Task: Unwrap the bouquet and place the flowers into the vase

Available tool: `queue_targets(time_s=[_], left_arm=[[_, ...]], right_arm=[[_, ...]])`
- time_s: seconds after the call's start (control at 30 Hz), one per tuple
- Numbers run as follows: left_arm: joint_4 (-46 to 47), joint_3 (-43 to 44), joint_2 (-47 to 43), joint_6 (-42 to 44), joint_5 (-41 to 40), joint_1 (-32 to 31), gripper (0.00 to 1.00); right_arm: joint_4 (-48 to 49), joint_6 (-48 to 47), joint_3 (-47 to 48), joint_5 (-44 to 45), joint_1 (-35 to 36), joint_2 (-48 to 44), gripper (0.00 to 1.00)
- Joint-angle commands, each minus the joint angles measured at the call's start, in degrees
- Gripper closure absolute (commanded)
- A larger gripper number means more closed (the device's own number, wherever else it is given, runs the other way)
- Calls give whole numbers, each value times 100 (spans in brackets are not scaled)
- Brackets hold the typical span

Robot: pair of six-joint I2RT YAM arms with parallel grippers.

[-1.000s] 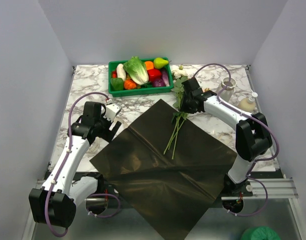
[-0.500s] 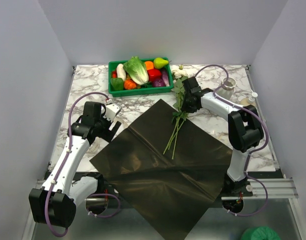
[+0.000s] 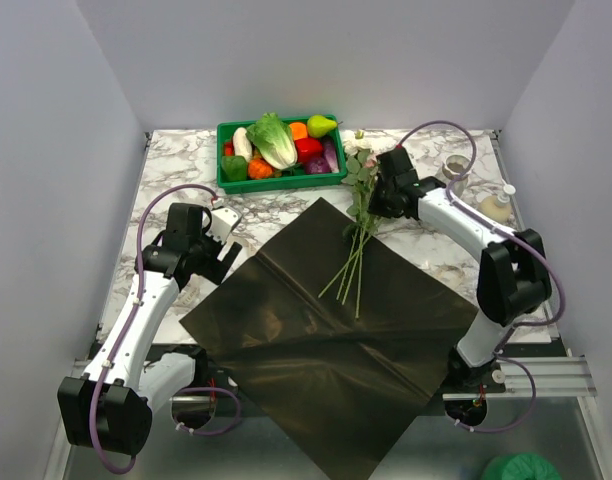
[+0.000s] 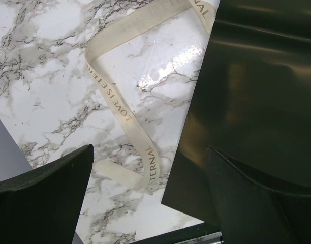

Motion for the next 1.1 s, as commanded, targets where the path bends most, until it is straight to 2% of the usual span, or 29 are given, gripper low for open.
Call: queue_targets(time_s=[0.0,0.2,0.33,0.6,0.67,0.9,1.07], left_arm=[[-76,108,-31,-9,-75,20,1],[-164,169,-83,-89,-48,20,1],[-235,213,-118,-115,-40,20,1],[-358,257,-268,-141,-66,20,1],[-384,257,-303,-159,-57,20,1],[-428,310,-382,-220,4,20,1],[-419,283,-409,-256,57,20,1]], right_arm=[[208,-122,-88,-107,-43,-837,99],[401,-394,-386,-309,-34,-1585,99],[1094,-745,-835,-738,-34,-2463,99],[1149,-1202,-1116,-1354,-34,-3493,99],[1123,-1422,-1292,-1819,-34,-3546,99],[323,-1783,-1871,-2032,70,-2932,99],[962,-1959,-2697,-1619,492,-2703,99]])
